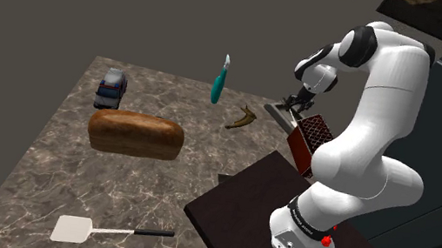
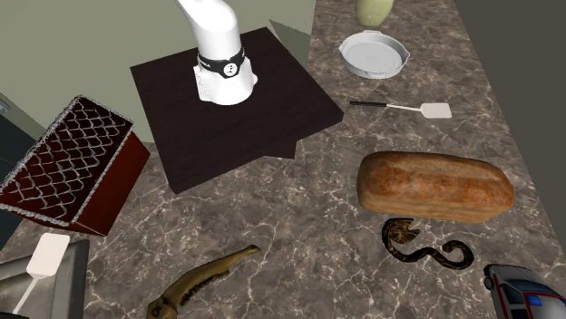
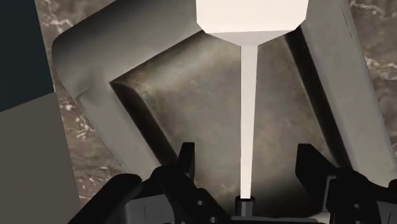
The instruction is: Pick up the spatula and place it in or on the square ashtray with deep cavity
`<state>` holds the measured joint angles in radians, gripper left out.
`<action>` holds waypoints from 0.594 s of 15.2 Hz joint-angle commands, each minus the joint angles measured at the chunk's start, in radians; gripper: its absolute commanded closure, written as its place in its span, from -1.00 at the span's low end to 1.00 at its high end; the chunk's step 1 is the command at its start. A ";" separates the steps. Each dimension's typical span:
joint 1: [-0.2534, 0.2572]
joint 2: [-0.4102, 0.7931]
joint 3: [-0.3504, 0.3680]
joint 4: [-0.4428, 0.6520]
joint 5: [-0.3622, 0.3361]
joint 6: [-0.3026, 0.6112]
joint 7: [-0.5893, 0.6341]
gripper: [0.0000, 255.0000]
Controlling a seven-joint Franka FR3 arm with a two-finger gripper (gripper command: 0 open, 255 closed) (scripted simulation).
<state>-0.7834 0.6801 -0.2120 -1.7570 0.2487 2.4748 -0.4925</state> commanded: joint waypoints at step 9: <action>0.016 -0.098 -0.023 -0.021 -0.026 -0.076 0.016 -1.00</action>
<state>-0.7706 0.5939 -0.2328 -1.7747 0.2257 2.4081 -0.4800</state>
